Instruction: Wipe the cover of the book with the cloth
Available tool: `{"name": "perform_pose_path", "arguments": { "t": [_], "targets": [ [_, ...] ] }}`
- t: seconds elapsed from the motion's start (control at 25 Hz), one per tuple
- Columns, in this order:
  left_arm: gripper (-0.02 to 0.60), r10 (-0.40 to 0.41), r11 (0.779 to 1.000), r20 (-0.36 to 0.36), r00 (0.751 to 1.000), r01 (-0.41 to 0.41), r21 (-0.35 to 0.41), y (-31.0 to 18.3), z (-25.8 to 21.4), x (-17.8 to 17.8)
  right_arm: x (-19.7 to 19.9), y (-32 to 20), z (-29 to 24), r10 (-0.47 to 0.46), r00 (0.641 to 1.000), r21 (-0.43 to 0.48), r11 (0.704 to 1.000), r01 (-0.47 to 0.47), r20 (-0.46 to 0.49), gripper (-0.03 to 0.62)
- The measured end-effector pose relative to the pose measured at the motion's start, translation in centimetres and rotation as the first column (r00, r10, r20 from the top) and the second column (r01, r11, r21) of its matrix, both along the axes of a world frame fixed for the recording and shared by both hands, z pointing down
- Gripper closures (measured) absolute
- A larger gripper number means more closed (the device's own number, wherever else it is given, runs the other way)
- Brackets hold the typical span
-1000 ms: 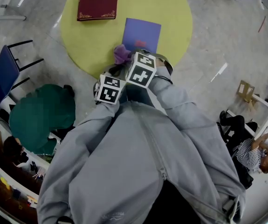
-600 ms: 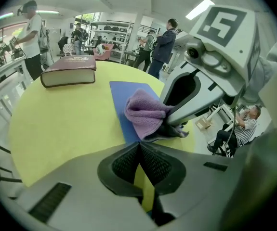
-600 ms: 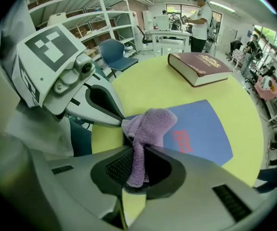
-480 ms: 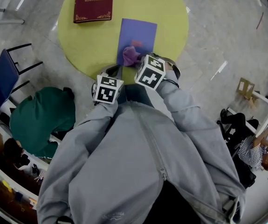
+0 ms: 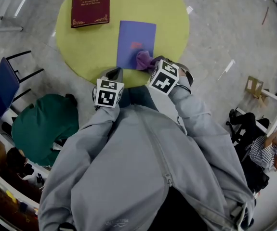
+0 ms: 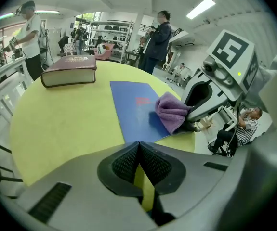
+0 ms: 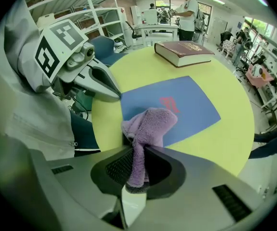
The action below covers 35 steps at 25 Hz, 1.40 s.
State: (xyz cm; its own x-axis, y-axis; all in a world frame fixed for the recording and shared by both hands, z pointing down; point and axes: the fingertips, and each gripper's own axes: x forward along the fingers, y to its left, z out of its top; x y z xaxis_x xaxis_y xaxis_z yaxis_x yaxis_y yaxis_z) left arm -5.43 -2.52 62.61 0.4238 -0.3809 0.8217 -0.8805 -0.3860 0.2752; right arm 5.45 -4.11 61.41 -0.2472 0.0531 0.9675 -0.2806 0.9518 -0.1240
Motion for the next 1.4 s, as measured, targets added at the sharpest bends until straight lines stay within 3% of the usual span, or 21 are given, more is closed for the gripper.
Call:
{"name": "perform_pose_path", "arguments": {
  "t": [0.6,0.84,1.0,1.16,1.28,1.4],
  "targets": [
    [0.564,0.038,0.999,0.022,0.999,-0.038,-0.016,0.2,-0.3,0.3,4.9,0.9,-2.0,0.152,0.988,0.010,0.988,-0.151,-0.038,0.523],
    [0.563,0.083,0.996,0.055,0.995,-0.083,-0.016,0.4,-1.5,0.2,7.2,0.6,-4.8,0.313,0.949,0.031,0.949,-0.314,0.042,0.523],
    [0.564,0.072,0.994,0.042,0.997,-0.075,0.076,-1.1,-5.5,0.1,7.4,-0.7,-8.9,0.409,0.897,0.105,0.897,-0.429,0.168,0.523],
    [0.564,0.046,0.972,0.034,0.998,-0.053,0.230,-3.2,-11.8,0.2,6.5,-2.1,-15.0,0.421,0.853,0.235,0.835,-0.497,0.309,0.523],
    [0.563,0.012,0.934,0.003,1.000,-0.013,0.356,-4.7,-17.4,0.3,5.5,-3.1,-19.9,0.375,0.837,0.335,0.789,-0.514,0.399,0.523],
    [0.563,-0.014,0.878,-0.033,0.999,0.028,0.477,-5.9,-23.0,0.4,4.7,-4.2,-25.0,0.332,0.806,0.412,0.727,-0.550,0.491,0.523]
  ]
}}
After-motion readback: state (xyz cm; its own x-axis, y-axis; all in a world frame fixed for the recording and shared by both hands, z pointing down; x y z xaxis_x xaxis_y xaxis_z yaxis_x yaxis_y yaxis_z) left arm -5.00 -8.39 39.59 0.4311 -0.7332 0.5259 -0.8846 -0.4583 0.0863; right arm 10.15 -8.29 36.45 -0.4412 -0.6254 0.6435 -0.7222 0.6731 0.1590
